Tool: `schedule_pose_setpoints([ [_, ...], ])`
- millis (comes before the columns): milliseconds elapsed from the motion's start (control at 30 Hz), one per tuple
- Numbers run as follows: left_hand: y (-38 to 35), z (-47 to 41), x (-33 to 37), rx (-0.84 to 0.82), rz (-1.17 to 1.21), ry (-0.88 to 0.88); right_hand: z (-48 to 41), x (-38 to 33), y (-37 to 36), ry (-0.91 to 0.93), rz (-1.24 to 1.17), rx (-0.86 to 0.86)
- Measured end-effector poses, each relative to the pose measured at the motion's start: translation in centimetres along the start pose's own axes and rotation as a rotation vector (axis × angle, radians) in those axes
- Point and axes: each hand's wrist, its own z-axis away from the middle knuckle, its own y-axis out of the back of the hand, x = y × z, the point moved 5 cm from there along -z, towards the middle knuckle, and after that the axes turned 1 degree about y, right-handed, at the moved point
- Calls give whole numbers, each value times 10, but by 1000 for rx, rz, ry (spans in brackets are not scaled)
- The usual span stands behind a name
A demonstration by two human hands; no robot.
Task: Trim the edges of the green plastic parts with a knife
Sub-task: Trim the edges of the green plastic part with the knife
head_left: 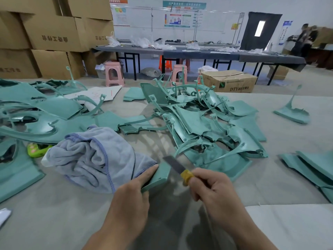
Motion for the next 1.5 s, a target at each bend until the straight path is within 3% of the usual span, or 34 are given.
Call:
schedule_pose_setpoints([
  [133,-1,-1,-2,6,35,-5,-18,21,32,-178,315,278],
  [200,-1,0,-2,9,38,-9,-16,20,37,-159,259,316],
  [300,0,0,2,23,37,-25,-5,-3,19,5,-22,130],
  [400,8,2,6,90,69,-21,0,-15,0,66,20,-39],
  [567,34,3,2,150,93,-31,-15,14,43,-153,268,378],
  [633,43,1,-1,181,105,-28,-13,18,55,-125,178,448],
  [767,47,1,-5,248,163,-40,2,0,37,38,-67,374],
  [867,50,7,3,357,177,-191,8,-20,16,108,-187,189],
  [967,53,10,11,430,165,-353,9,-32,3,144,-64,61],
  [1033,55,12,14,473,143,-409,1,-25,7,73,63,141],
  [1133,58,11,13,525,113,-408,-16,4,34,-188,306,353],
  [1233,59,12,9,568,94,-347,-15,21,41,-236,264,368],
  [1400,63,7,-28,587,179,173,-4,12,18,-87,185,289],
  [1500,62,1,-34,562,305,237,-2,13,13,-95,163,268],
])
